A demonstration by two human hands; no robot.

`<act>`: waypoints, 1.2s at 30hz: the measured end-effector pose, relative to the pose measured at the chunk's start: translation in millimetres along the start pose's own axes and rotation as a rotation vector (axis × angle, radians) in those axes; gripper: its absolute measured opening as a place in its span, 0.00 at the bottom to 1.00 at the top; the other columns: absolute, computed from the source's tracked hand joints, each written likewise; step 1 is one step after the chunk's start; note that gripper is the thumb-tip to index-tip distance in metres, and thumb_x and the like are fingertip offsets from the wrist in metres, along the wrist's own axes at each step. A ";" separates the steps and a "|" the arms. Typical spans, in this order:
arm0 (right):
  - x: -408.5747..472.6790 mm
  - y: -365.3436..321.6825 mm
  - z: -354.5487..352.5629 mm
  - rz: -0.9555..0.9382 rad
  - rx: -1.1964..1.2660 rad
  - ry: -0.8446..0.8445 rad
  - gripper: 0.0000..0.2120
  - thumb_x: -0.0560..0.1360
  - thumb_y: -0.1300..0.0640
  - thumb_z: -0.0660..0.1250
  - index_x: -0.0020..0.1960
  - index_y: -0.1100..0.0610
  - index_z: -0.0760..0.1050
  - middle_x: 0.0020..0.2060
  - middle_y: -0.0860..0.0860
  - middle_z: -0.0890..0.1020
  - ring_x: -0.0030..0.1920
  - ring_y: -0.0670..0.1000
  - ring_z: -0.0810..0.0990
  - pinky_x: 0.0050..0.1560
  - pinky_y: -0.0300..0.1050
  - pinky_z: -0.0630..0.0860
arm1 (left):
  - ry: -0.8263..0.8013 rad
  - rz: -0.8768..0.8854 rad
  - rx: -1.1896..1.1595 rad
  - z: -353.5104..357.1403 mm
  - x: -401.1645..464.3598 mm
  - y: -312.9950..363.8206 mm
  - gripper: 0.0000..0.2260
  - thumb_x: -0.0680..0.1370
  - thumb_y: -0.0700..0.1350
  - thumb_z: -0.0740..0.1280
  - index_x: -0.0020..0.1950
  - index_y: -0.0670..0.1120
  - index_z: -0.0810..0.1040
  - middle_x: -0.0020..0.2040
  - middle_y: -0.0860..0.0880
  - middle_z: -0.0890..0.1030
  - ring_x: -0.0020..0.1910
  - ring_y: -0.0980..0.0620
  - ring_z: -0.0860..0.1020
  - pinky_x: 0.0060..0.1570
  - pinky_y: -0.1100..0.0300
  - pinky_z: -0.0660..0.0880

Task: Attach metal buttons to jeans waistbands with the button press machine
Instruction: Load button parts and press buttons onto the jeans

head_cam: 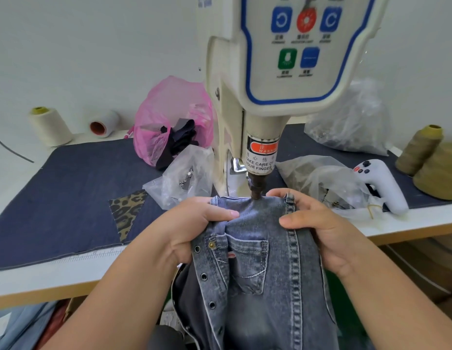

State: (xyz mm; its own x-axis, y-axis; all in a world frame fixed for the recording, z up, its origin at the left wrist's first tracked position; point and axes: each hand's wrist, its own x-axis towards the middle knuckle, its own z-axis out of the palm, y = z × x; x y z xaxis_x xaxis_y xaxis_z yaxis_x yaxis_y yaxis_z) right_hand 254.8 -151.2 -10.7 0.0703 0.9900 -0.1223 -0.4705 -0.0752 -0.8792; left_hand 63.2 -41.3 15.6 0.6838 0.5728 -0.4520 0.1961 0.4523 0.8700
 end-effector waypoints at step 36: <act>-12.4 15.7 11.7 -0.154 -0.796 0.328 0.24 0.60 0.33 0.74 0.54 0.30 0.72 0.51 0.33 0.82 0.50 0.36 0.81 0.48 0.38 0.75 | 0.283 0.242 0.091 9.1 46.8 8.4 0.05 0.77 0.37 0.71 0.52 0.38 0.83 0.44 0.40 0.86 0.45 0.41 0.85 0.45 0.51 0.83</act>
State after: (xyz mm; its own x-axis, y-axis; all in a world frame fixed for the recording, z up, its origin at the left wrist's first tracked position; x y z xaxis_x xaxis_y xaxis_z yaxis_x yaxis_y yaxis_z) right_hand 236.2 -163.2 -17.6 0.3893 0.9211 0.0059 0.3102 -0.1251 -0.9424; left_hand 103.2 -17.0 3.5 0.4992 0.8277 -0.2563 0.1231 0.2251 0.9665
